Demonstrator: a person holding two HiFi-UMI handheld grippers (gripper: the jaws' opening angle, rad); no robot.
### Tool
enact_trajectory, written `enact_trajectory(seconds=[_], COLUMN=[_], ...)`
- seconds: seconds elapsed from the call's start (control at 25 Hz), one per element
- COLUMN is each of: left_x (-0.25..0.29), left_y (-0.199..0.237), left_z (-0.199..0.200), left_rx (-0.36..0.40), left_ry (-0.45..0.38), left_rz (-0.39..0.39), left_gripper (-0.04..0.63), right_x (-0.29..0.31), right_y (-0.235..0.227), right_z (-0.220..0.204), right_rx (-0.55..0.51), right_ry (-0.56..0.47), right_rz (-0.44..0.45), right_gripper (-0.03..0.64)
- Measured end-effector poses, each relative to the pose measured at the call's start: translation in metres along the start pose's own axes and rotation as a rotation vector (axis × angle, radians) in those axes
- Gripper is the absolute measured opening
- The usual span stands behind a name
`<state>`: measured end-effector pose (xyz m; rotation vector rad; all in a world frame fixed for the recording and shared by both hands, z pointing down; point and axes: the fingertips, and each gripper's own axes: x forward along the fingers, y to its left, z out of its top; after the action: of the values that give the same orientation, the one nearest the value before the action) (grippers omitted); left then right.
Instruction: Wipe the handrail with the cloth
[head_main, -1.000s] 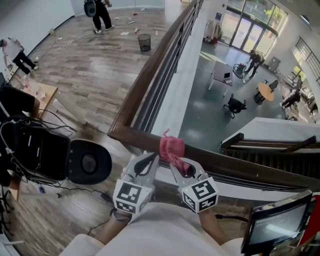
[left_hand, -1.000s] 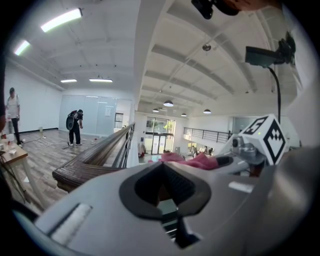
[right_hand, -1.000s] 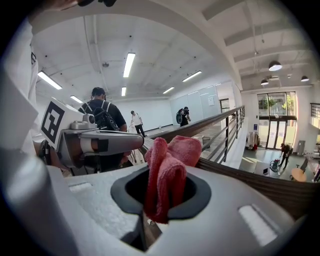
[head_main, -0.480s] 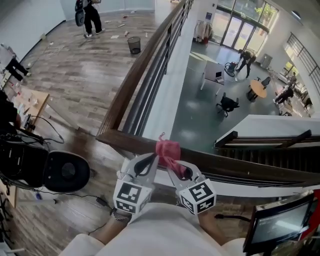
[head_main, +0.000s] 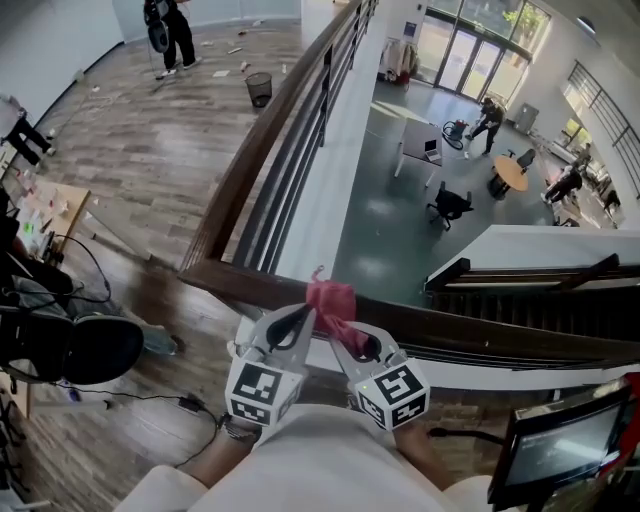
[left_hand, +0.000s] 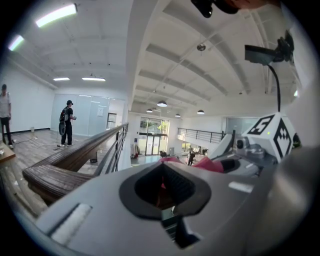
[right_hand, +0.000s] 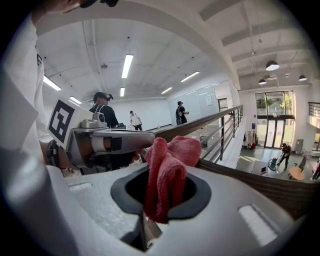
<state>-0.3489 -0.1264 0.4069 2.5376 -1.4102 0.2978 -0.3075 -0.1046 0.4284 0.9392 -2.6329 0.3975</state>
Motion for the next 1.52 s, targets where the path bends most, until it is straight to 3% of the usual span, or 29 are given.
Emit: enact_trajectory(seconds=[1.52], left_x=[0.032], left_y=[-0.031], left_z=[-0.009], left_rx=[0.031], left_ry=[0.043], left_rz=[-0.083], left_gripper=[0.006], right_x=[-0.042], right_y=[-0.034], right_z=[-0.014], right_rx=[0.08], right_ry=[-0.053], right_rz=[-0.073], right_gripper=[0.061])
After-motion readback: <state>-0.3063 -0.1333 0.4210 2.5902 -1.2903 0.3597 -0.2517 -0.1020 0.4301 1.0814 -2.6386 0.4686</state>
